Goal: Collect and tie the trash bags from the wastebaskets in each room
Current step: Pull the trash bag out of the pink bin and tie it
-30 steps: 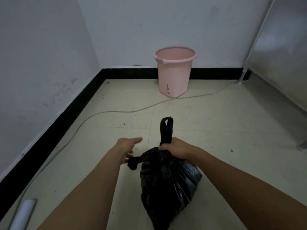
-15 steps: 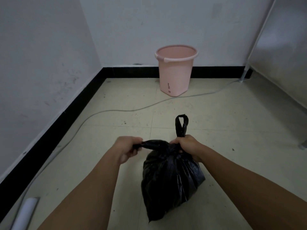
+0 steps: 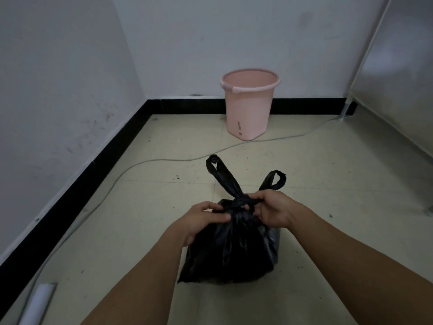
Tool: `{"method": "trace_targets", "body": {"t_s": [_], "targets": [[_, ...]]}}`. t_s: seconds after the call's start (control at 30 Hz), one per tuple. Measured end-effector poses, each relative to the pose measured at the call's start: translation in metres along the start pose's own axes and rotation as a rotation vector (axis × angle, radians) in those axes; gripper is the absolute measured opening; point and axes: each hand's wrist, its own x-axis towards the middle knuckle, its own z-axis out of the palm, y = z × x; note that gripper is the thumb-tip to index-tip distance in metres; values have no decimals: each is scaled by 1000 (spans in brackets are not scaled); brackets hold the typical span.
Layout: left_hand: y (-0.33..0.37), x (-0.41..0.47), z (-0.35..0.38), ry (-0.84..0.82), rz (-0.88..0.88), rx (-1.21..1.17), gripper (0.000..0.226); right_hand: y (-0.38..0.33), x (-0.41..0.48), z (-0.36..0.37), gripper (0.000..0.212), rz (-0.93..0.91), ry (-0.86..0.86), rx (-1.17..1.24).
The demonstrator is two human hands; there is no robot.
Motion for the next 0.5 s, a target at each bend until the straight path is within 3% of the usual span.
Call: {"method": "trace_targets", "body": {"t_s": [0.13, 0.4, 0.5], "targets": [[-3, 1, 8, 71, 63, 135, 4, 1, -1, 4, 21, -39, -52, -46], [8, -4, 4, 166, 113, 112, 12, 1, -4, 8, 21, -76, -135, -279], [12, -4, 1, 178, 107, 139, 8, 0, -1, 9, 9, -196, -30, -442]]}}
